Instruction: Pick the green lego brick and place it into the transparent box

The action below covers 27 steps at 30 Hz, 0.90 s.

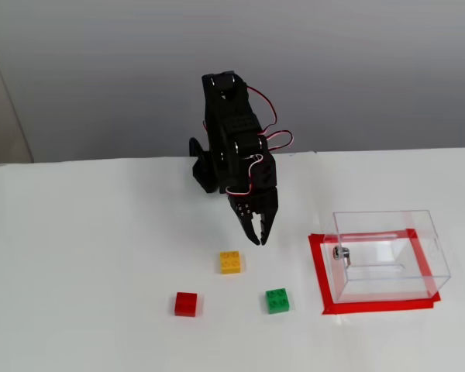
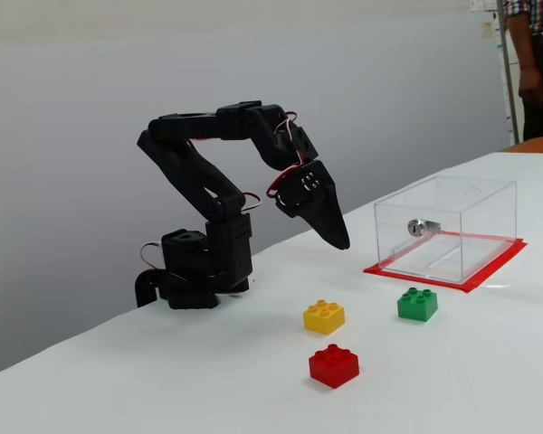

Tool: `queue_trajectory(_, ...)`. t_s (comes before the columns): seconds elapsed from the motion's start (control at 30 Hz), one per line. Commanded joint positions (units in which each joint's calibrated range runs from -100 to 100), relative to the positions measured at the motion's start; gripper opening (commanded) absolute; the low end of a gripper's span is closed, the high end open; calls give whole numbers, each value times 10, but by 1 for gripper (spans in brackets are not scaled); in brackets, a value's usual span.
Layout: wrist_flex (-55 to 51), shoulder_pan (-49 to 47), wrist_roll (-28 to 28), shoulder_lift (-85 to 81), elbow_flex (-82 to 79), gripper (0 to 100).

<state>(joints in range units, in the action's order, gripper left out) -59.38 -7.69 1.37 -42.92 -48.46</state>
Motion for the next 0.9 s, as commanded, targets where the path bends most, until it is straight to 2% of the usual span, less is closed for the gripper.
queue_trajectory(0.0,9,-29,-1,32,54,2)
queue_trajectory(0.27,11,-57,-2,120,127,2)
queue_trajectory(0.43,71,-53,-26,161,136,2)
queue_trajectory(0.5,86,-55,-34,169,136,7)
queue_trajectory(0.7,98,-57,-66,188,136,28)
queue_trajectory(0.87,99,-57,-70,212,136,35)
